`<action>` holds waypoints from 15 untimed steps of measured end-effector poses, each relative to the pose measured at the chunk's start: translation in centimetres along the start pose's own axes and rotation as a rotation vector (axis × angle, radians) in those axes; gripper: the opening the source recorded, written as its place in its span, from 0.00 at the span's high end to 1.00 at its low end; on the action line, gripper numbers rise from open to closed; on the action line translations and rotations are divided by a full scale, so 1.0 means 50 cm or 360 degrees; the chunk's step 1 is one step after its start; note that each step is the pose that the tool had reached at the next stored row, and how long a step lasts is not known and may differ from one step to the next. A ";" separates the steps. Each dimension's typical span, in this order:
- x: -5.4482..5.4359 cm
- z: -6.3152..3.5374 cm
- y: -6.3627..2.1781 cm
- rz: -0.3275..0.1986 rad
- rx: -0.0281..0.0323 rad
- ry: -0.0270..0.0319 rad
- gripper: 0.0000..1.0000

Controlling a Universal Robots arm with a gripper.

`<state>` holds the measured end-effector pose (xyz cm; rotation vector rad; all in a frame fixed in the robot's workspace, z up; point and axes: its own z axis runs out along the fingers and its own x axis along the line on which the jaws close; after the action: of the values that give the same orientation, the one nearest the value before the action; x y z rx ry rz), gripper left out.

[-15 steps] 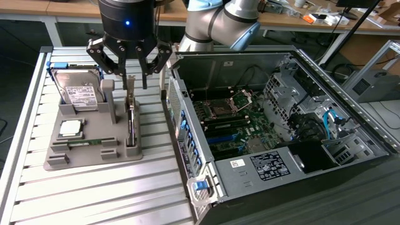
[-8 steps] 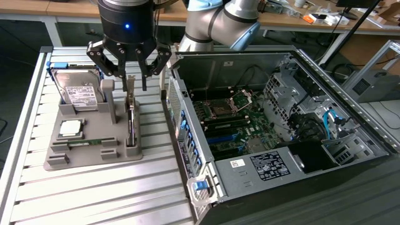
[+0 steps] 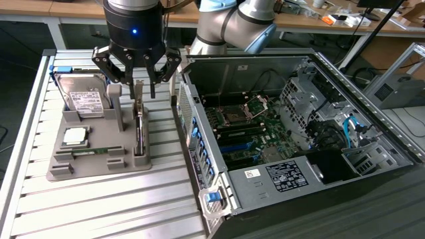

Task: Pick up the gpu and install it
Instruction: 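Pick up the gpu and move the gpu toward the slot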

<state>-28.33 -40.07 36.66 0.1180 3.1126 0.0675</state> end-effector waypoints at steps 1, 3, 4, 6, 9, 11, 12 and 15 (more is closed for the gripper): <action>0.000 0.001 0.000 0.0000 0.00000 0.00000 0.58; 0.000 0.003 0.000 0.0000 0.00000 0.00000 0.58; 0.001 0.004 0.000 0.0000 -0.00001 -0.00001 0.58; 0.001 0.006 0.000 0.0000 -0.00002 -0.00002 0.58; 0.001 0.010 -0.001 0.0000 -0.00001 -0.00001 0.58; 0.002 0.012 -0.001 0.0000 -0.00001 -0.00002 0.58; 0.002 0.014 -0.001 0.0000 -0.00001 -0.00001 0.58; 0.002 0.018 -0.001 0.0000 -0.00002 -0.00001 0.58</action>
<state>-28.43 -40.07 35.74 0.1180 3.1125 0.0677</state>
